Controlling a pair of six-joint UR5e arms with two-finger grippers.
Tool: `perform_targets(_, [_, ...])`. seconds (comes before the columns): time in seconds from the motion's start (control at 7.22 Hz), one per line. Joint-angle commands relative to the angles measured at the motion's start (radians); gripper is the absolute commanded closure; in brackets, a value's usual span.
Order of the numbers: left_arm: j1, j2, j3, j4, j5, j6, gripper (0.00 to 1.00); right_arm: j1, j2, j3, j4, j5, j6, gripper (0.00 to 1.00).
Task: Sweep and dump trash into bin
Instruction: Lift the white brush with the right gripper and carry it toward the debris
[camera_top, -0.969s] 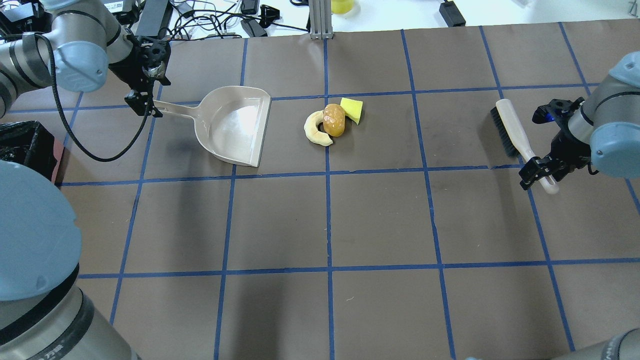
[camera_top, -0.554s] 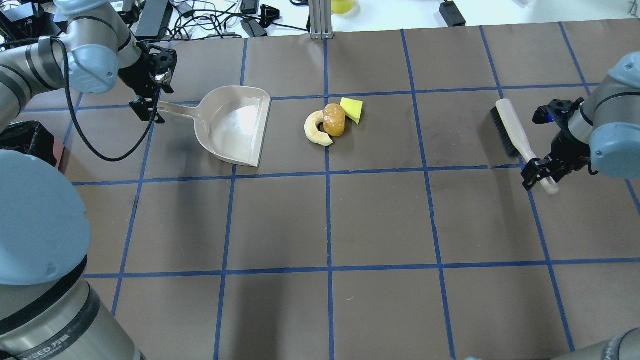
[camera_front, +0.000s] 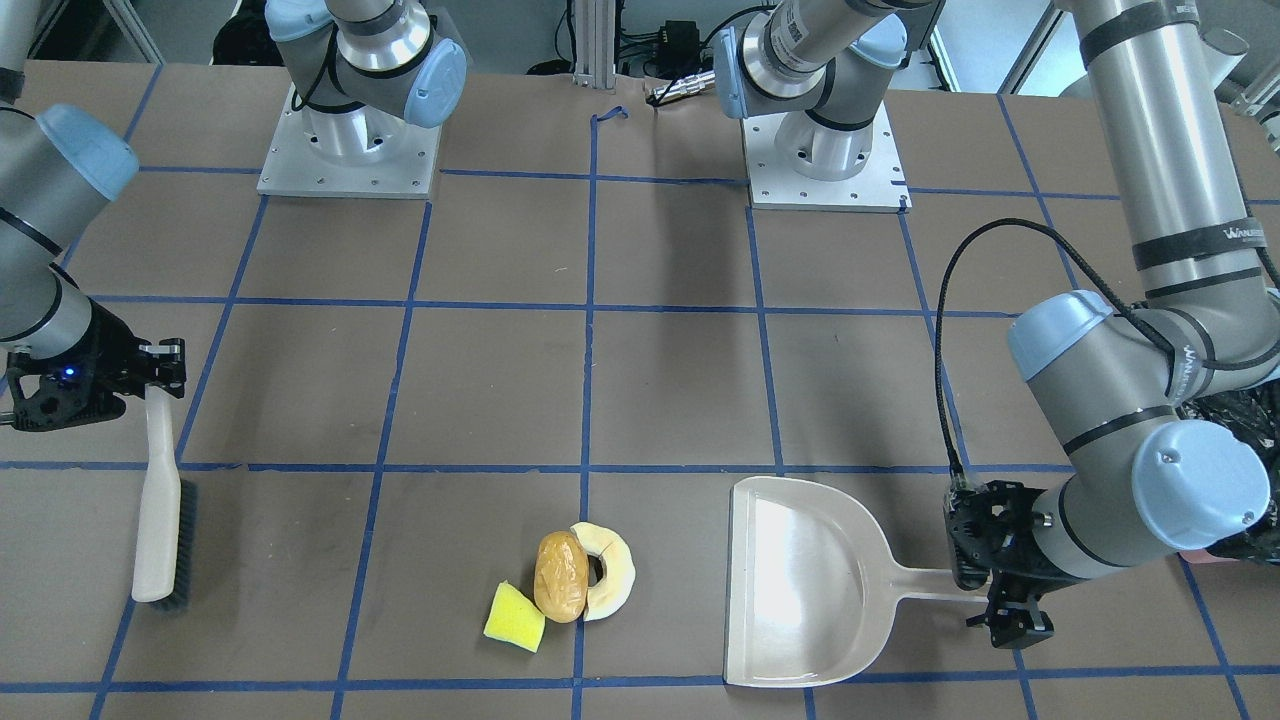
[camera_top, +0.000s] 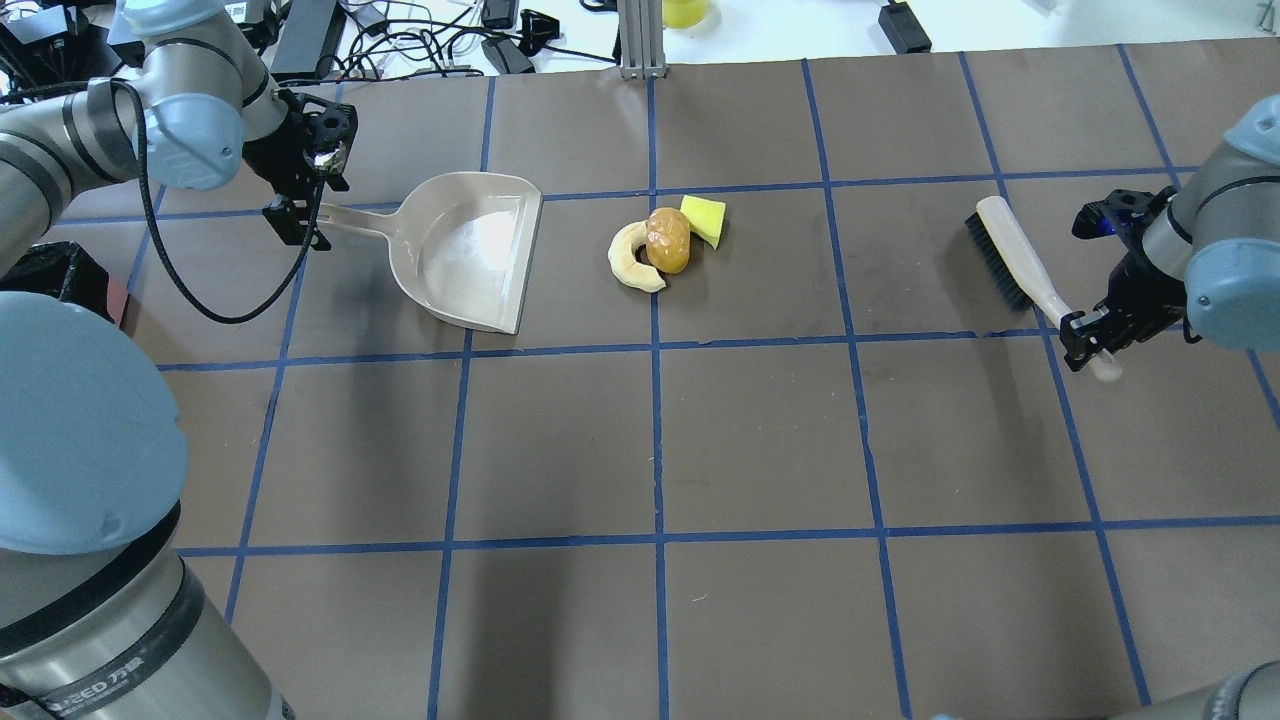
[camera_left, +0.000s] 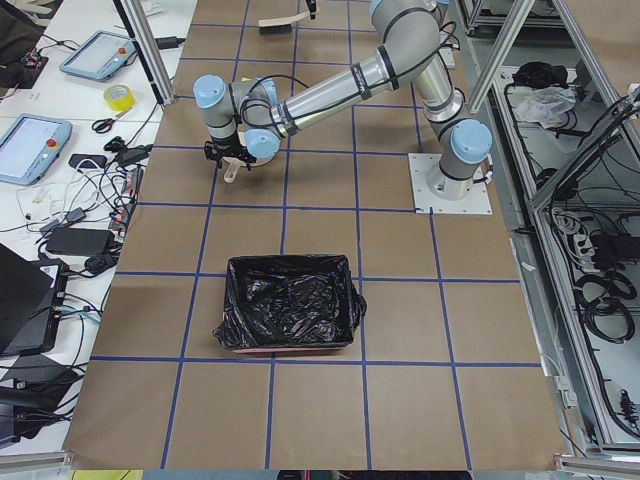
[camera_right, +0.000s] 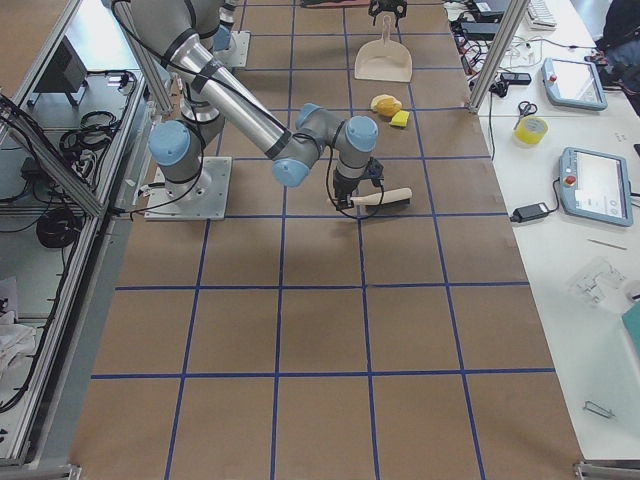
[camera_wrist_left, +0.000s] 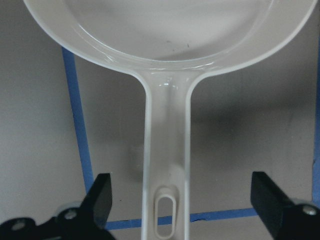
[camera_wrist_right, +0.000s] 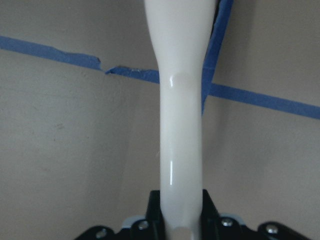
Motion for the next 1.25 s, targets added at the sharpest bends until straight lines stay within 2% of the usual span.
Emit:
perform_targets(0.0, [0.002,-0.004,0.000,0.002,-0.001,-0.014,0.00,0.056,-0.026,-0.027,0.025,0.011,0.161,1.00])
perform_targets(0.14, [0.002,-0.004,0.002,0.002,-0.004,-0.031,0.00,0.135,-0.029,-0.038,0.043,0.000,0.286,1.00])
perform_targets(0.42, [0.000,-0.010,0.000,0.002,0.002,-0.033,0.10,0.273,-0.026,-0.114,0.167,-0.003,0.503,1.00])
perform_targets(0.55, [0.000,-0.010,0.000,0.002,0.001,-0.031,0.13,0.344,-0.008,-0.153,0.192,0.005,0.625,1.00])
perform_targets(0.69, [0.000,-0.010,0.000,0.004,-0.001,-0.031,0.25,0.425,0.016,-0.164,0.192,0.000,0.739,1.00])
perform_targets(0.83, [0.000,-0.010,0.000,0.004,-0.001,-0.033,0.42,0.509,0.039,-0.164,0.186,-0.004,0.833,1.00])
perform_targets(1.11, [0.002,-0.010,0.000,0.004,0.001,-0.033,0.55,0.605,0.078,-0.200,0.190,-0.023,0.933,1.00])
